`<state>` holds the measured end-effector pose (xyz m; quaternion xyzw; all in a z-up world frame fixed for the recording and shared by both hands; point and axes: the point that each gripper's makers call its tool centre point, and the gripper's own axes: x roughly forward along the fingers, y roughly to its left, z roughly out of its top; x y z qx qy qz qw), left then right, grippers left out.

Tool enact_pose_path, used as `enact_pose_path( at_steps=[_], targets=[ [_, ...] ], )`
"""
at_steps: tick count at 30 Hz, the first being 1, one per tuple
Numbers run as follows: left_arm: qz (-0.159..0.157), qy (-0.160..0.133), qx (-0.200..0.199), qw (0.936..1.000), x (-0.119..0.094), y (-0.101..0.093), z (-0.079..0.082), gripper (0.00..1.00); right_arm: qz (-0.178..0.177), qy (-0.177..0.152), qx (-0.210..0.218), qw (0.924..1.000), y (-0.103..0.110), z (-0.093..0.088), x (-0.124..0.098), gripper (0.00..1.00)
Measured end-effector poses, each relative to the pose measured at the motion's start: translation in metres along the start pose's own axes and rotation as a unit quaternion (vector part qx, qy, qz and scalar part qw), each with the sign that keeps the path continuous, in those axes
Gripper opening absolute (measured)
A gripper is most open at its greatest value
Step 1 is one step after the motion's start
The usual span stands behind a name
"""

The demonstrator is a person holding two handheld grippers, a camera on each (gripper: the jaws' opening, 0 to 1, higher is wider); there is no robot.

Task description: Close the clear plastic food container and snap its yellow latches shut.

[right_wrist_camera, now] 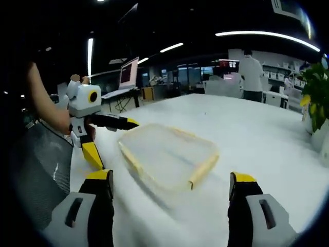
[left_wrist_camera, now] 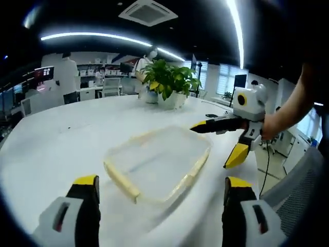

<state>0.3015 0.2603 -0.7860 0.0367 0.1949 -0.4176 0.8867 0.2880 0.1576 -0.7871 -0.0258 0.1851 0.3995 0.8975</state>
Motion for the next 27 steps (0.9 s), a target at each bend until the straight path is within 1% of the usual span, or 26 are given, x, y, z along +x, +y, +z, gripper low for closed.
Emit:
enact_pose_path(
  at_steps=[1, 3, 5, 6, 7, 9, 11, 13, 15, 16, 17, 19, 20, 21, 22, 23, 24, 25, 26, 27],
  targets=[
    [0.002, -0.001, -0.002, 1.0, 0.001, 0.0, -0.001, 0.97, 0.001, -0.002, -0.003, 1.0, 0.0, -0.002, 0.001, 0.83],
    [0.004, -0.005, -0.006, 1.0, 0.003, -0.001, -0.003, 0.97, -0.001, -0.007, -0.005, 1.0, -0.001, -0.005, 0.002, 0.81],
    [0.006, -0.009, -0.003, 0.9999, 0.006, -0.003, -0.005, 0.94, 0.001, -0.004, -0.009, 1.0, 0.0, -0.01, 0.005, 0.77],
    [0.008, -0.007, -0.009, 0.9999, 0.008, -0.002, -0.008, 0.94, 0.002, 0.0, -0.012, 0.9999, 0.0, -0.013, 0.006, 0.75],
    [0.011, -0.007, -0.022, 0.9997, 0.011, -0.003, -0.012, 0.94, 0.002, 0.002, -0.014, 0.9999, 0.0, -0.017, 0.007, 0.74],
    [0.014, -0.002, -0.009, 0.9999, 0.012, -0.004, -0.015, 0.94, 0.001, 0.007, -0.013, 0.9999, 0.0, -0.021, 0.009, 0.75],
    [0.014, 0.001, -0.006, 0.9999, 0.013, -0.005, -0.018, 0.92, 0.002, 0.009, -0.014, 0.9999, 0.0, -0.023, 0.01, 0.74],
    [0.012, 0.003, -0.012, 0.9999, 0.014, -0.006, -0.019, 0.88, 0.0, 0.009, -0.014, 0.9999, -0.001, -0.023, 0.01, 0.72],
    [0.012, 0.003, -0.008, 0.9999, 0.016, -0.005, -0.019, 0.83, 0.0, 0.008, -0.013, 0.9999, -0.003, -0.023, 0.011, 0.7],
    [0.013, 0.005, -0.003, 0.9999, 0.016, -0.003, -0.02, 0.82, 0.001, 0.015, -0.015, 0.9998, -0.004, -0.027, 0.012, 0.7],
    [0.017, 0.005, -0.002, 0.9998, 0.016, -0.002, -0.02, 0.81, 0.003, 0.024, -0.016, 0.9996, -0.004, -0.03, 0.013, 0.7],
    [0.02, 0.009, -0.008, 0.9997, 0.017, 0.002, -0.023, 0.81, 0.002, 0.021, -0.019, 0.9996, -0.005, -0.03, 0.014, 0.69],
    [0.02, 0.016, -0.008, 0.9996, 0.017, 0.002, -0.025, 0.79, 0.0, 0.023, -0.016, 0.9996, -0.006, -0.03, 0.015, 0.67],
    [0.022, 0.019, -0.004, 0.9996, 0.017, 0.003, -0.027, 0.77, 0.0, 0.023, -0.015, 0.9996, -0.006, -0.03, 0.015, 0.64],
    [0.022, 0.019, -0.004, 0.9996, 0.017, 0.003, -0.027, 0.75, 0.004, 0.024, -0.015, 0.9996, -0.005, -0.03, 0.015, 0.58],
    [0.022, 0.019, -0.003, 0.9996, 0.017, 0.004, -0.026, 0.72, 0.01, 0.031, -0.019, 0.9993, -0.003, -0.032, 0.015, 0.53],
    [0.026, 0.019, 0.001, 0.9995, 0.017, 0.006, -0.026, 0.72, 0.01, 0.034, -0.021, 0.9991, -0.004, -0.034, 0.015, 0.52],
    [0.033, 0.004, 0.006, 0.9994, 0.017, 0.009, -0.02, 0.71, 0.009, 0.032, -0.022, 0.9992, -0.004, -0.034, 0.016, 0.54],
    [0.031, 0.005, 0.001, 0.9995, 0.017, 0.008, -0.019, 0.67, 0.008, 0.03, -0.019, 0.9994, -0.005, -0.033, 0.016, 0.55],
    [0.03, 0.008, -0.001, 0.9995, 0.018, 0.009, -0.02, 0.64, 0.008, 0.03, -0.017, 0.9994, -0.006, -0.033, 0.016, 0.54]
  ],
)
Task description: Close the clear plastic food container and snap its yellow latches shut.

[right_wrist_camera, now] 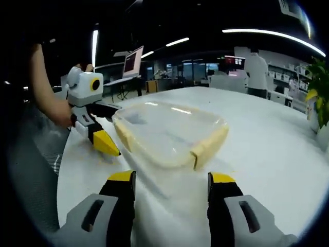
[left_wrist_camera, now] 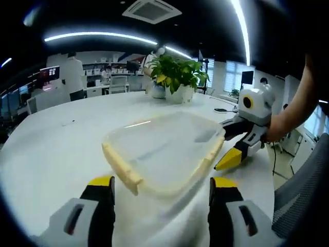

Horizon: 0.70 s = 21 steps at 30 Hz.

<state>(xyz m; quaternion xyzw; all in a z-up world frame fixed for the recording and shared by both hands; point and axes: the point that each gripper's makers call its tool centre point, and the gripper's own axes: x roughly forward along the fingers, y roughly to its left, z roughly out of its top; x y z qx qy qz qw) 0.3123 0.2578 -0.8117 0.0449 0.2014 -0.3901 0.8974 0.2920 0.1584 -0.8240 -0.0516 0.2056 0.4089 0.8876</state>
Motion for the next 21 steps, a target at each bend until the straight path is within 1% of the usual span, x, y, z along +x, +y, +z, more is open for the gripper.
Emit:
enact_pose_path(
  at_steps=[1, 3, 6, 13, 21],
  targets=[
    [0.005, 0.001, 0.003, 1.0, 0.001, 0.002, -0.001, 0.63, -0.002, 0.001, 0.001, 1.0, -0.001, 0.0, 0.0, 0.53],
    [0.007, 0.007, 0.005, 0.9999, 0.002, 0.003, -0.003, 0.6, -0.007, 0.001, -0.007, 1.0, -0.003, 0.004, 0.0, 0.52],
    [0.009, 0.01, 0.006, 0.9999, 0.001, 0.004, -0.005, 0.6, -0.006, 0.003, -0.011, 0.9999, -0.001, 0.006, 0.004, 0.51],
    [0.015, 0.013, -0.009, 0.9998, -0.001, 0.009, -0.006, 0.58, -0.005, 0.003, -0.013, 0.9999, -0.001, 0.008, 0.009, 0.52],
    [0.02, 0.021, -0.008, 0.9996, -0.005, 0.019, -0.007, 0.57, -0.002, 0.005, -0.011, 0.9999, 0.002, 0.013, 0.018, 0.51]
  ],
)
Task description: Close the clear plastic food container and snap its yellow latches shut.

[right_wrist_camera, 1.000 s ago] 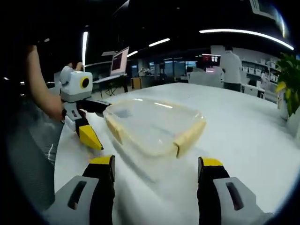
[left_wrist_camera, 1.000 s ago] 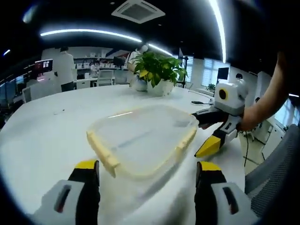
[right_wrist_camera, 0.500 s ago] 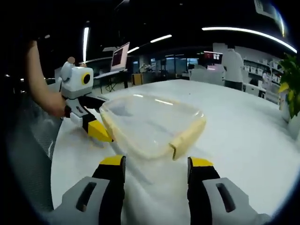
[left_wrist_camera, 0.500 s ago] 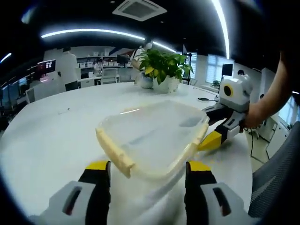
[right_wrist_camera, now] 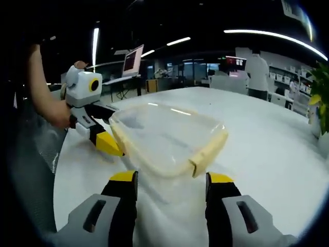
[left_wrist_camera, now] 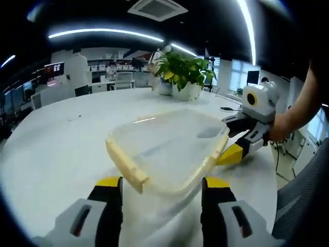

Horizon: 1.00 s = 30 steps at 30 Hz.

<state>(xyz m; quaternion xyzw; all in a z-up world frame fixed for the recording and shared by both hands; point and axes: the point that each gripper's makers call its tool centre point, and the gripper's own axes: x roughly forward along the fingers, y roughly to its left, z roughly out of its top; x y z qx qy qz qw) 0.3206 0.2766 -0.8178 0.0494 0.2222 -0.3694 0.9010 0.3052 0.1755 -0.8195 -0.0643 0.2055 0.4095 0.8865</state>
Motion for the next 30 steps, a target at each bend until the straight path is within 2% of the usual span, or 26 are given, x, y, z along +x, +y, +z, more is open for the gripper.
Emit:
enact_pose_path(
  at_steps=[16, 30],
  targets=[
    [0.009, 0.012, -0.011, 0.9998, -0.016, 0.029, -0.008, 0.52, 0.005, 0.006, 0.0, 1.0, 0.013, 0.012, 0.026, 0.48],
    [0.012, 0.025, -0.004, 0.9996, -0.037, 0.072, -0.018, 0.51, 0.011, 0.01, 0.0, 0.9999, 0.033, 0.027, 0.064, 0.47]
  ],
)
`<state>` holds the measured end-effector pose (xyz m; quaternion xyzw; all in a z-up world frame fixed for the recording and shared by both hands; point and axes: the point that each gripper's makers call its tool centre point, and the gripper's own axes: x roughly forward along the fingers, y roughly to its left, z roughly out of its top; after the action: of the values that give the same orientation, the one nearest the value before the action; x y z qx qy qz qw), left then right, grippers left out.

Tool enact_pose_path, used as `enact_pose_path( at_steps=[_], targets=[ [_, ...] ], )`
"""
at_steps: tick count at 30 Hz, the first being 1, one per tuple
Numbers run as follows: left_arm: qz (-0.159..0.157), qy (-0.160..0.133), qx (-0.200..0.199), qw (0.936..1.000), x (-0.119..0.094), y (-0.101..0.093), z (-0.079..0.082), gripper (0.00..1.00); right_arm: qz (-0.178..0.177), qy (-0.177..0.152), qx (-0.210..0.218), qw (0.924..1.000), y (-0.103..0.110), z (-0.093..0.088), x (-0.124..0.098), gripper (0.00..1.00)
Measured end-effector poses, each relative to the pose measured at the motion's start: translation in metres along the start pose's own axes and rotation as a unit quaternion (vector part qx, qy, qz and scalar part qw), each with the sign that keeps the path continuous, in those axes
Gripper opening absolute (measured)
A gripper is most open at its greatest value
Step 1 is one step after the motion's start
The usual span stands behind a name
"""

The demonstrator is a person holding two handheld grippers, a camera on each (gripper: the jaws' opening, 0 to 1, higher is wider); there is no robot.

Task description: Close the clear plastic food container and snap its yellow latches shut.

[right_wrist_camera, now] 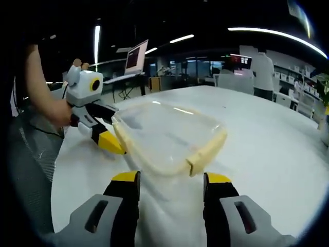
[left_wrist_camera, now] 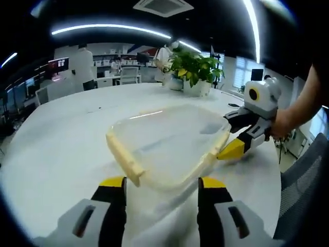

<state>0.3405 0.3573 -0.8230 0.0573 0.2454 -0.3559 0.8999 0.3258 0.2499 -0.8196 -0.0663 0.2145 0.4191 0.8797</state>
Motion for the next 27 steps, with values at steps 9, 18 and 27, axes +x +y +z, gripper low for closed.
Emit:
enact_pose_path(
  at_steps=[9, 18, 27],
  targets=[
    [0.007, 0.001, 0.002, 1.0, -0.008, 0.029, -0.002, 0.5, -0.012, -0.015, 0.029, 0.9994, 0.008, 0.016, 0.028, 0.47],
    [0.0, 0.013, 0.021, 0.9997, -0.01, 0.058, -0.001, 0.5, -0.01, 0.003, 0.001, 0.9999, 0.008, 0.026, 0.049, 0.44],
    [-0.003, 0.016, 0.028, 0.9995, -0.004, 0.084, 0.004, 0.48, -0.019, 0.005, 0.005, 0.9998, -0.002, 0.039, 0.073, 0.46]
  ],
)
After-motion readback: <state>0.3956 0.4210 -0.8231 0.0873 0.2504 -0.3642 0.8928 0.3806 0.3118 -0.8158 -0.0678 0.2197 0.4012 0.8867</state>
